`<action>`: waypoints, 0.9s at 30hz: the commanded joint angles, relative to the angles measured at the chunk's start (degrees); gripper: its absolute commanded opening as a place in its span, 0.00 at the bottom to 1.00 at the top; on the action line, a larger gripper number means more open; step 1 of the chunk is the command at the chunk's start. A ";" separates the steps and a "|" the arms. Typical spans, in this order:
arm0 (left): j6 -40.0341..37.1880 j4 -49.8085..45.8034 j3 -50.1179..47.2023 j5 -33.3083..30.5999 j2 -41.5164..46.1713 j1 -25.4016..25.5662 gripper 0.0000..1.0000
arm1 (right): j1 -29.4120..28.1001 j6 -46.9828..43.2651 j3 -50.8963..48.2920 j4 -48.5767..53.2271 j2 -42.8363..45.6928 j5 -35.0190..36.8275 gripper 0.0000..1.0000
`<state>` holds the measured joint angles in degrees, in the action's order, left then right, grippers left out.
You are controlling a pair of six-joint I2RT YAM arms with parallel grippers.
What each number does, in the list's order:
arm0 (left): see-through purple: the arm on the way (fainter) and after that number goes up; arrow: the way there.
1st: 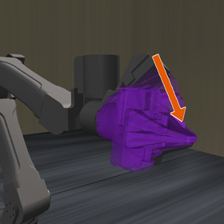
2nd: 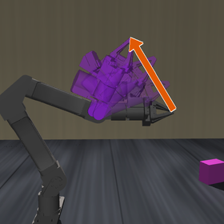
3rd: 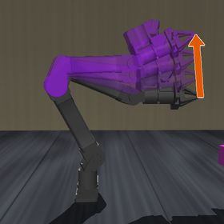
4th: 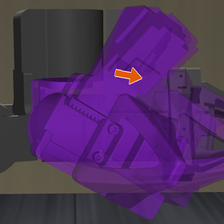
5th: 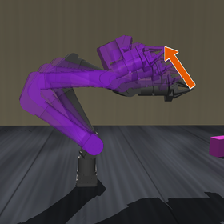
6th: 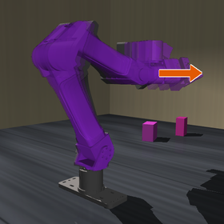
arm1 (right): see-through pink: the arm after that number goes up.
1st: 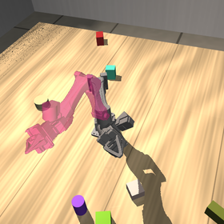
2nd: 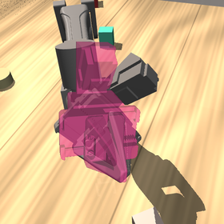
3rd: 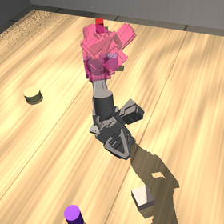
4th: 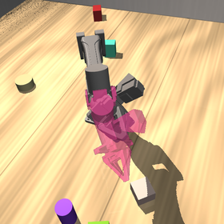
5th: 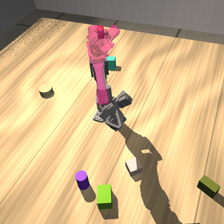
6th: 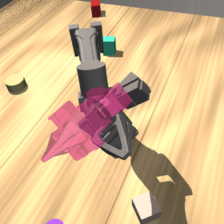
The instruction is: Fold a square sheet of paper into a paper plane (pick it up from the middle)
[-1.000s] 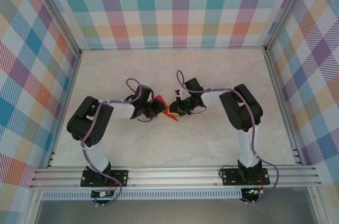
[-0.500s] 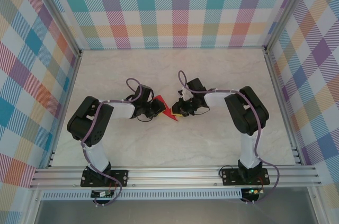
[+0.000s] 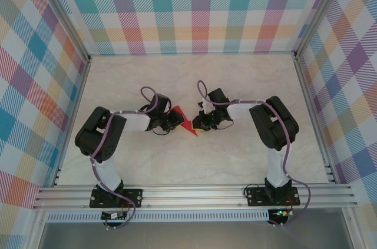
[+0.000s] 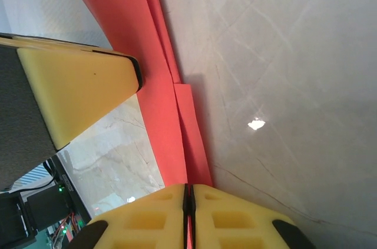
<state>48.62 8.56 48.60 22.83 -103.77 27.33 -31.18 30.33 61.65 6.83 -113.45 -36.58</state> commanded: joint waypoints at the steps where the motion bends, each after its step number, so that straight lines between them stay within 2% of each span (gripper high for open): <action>1: -0.11 -4.95 -0.02 -3.15 -2.32 0.17 0.18 | -0.42 -1.94 -0.12 2.99 -0.45 1.05 0.09; 7: -0.44 -4.10 0.66 -1.24 -1.82 0.18 0.18 | -0.37 -2.22 0.14 3.56 -0.72 1.68 0.07; 19: 1.05 1.64 0.06 6.62 1.86 0.62 0.25 | -0.64 -2.18 1.02 4.62 -1.24 3.35 0.06; 27: 2.16 3.06 -2.74 7.05 4.20 1.40 0.24 | -0.77 -1.85 1.05 4.47 -1.30 3.58 0.07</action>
<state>50.13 10.68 46.98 28.69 -102.00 27.57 -31.40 29.30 62.04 9.10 -113.45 -34.85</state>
